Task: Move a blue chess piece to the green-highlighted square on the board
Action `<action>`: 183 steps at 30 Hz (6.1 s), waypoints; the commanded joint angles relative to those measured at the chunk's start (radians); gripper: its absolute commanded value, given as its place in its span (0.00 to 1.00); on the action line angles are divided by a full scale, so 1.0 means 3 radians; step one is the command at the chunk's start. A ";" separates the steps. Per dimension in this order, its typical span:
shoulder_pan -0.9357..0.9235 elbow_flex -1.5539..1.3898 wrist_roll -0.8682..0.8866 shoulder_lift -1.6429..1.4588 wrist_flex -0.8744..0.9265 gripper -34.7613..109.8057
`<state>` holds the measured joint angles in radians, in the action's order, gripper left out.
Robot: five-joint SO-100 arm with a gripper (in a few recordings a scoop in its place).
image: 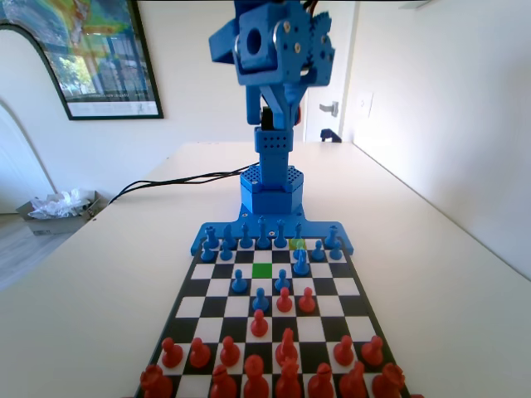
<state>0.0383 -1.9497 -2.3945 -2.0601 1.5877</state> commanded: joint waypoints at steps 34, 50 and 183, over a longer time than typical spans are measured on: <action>0.0823 -0.1600 0.0695 0.0015 -0.1468 0.30; 0.0793 -0.1902 0.0297 0.0332 -0.2367 0.31; -0.0169 -0.0920 0.0782 0.0404 -0.1462 0.25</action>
<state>0.0169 -2.2979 -2.1491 -1.8991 1.1597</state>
